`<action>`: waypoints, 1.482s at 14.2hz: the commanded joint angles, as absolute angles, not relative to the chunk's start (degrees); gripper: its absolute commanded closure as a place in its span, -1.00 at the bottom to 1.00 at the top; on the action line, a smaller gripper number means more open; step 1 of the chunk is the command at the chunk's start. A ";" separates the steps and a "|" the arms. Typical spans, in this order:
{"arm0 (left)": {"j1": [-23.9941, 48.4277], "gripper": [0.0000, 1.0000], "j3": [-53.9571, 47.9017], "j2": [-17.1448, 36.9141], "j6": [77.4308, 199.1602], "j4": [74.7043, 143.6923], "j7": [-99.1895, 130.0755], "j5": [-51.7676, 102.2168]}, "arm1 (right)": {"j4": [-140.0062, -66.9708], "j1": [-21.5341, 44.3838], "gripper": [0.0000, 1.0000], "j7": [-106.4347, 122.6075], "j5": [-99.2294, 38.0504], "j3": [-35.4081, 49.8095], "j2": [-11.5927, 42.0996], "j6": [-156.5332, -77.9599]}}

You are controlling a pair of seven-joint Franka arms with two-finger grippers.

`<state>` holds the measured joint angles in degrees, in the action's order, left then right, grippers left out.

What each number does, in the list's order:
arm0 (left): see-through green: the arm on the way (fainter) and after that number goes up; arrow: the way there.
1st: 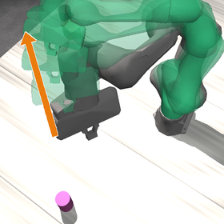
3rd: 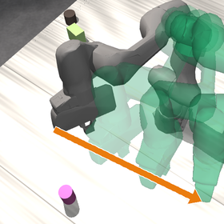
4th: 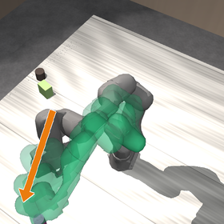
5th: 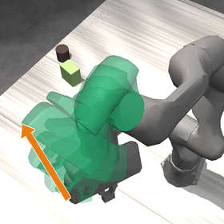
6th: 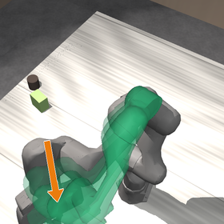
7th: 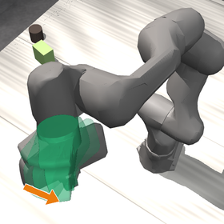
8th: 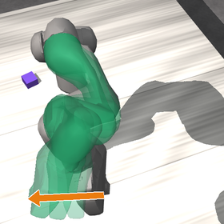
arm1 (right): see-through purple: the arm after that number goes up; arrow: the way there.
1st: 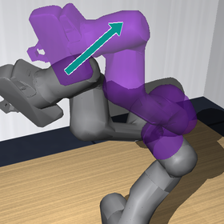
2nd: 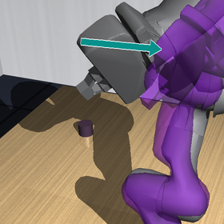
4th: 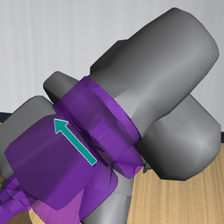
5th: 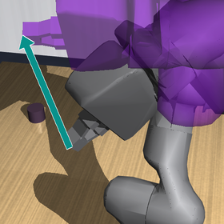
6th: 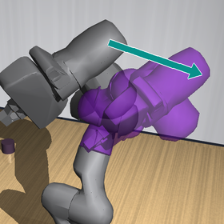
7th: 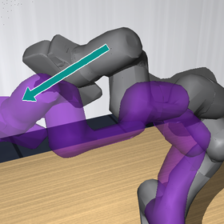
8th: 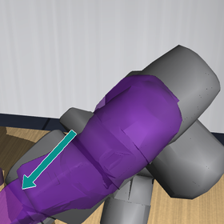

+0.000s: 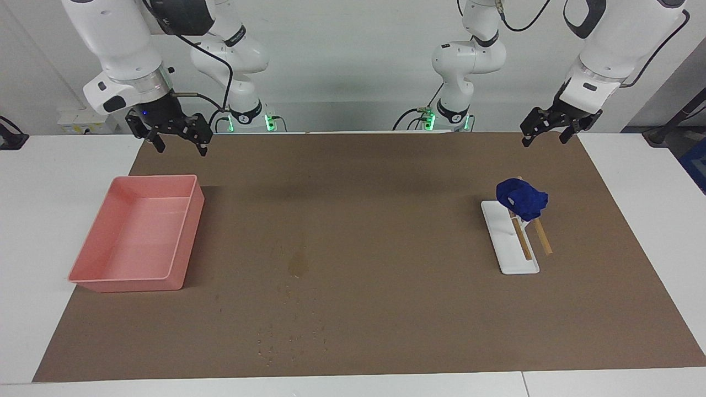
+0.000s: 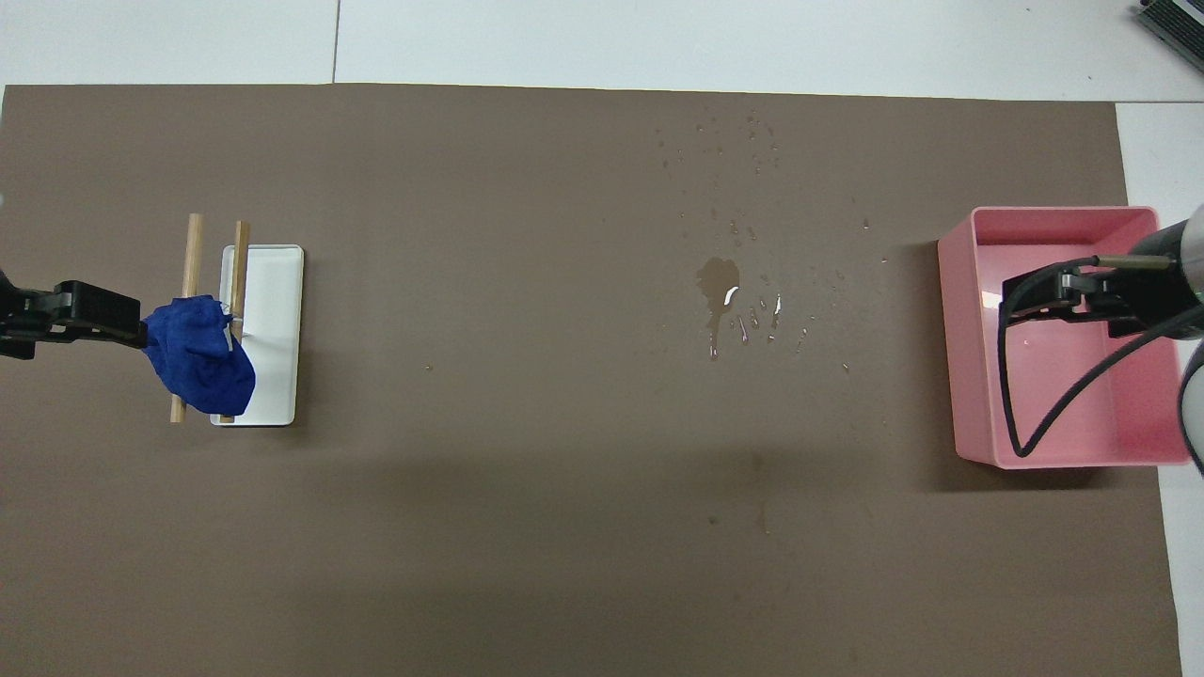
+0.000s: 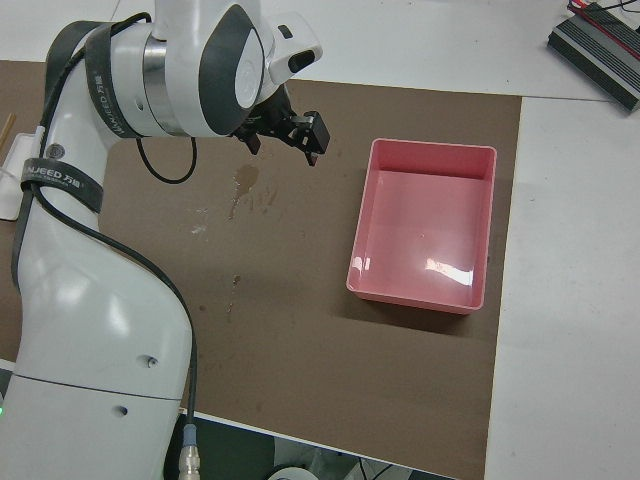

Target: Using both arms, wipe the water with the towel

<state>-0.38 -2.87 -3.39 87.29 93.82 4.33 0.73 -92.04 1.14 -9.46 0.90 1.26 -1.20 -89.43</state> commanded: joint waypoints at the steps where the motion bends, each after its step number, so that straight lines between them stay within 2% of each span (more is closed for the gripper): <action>1: 0.18 -1.00 -2.55 -4.04 88.50 94.83 3.69 0.00 | -92.55 0.44 -1.00 -8.00 1.23 1.41 -2.02 -89.21; 12: -0.97 -1.00 -2.46 -4.92 87.45 95.53 8.23 0.00 | -93.69 0.70 -1.00 -7.73 0.79 1.32 -2.81 -89.74; 16: -1.58 -1.00 -2.37 -7.29 94.19 101.85 12.13 -0.44 | -93.69 0.62 -1.00 -7.65 1.05 1.32 -2.81 -89.12; 21: -6.15 -1.00 -2.37 -11.07 110.36 114.51 11.60 -0.53 | -93.69 0.70 -1.00 -8.17 1.05 1.32 -2.81 -89.21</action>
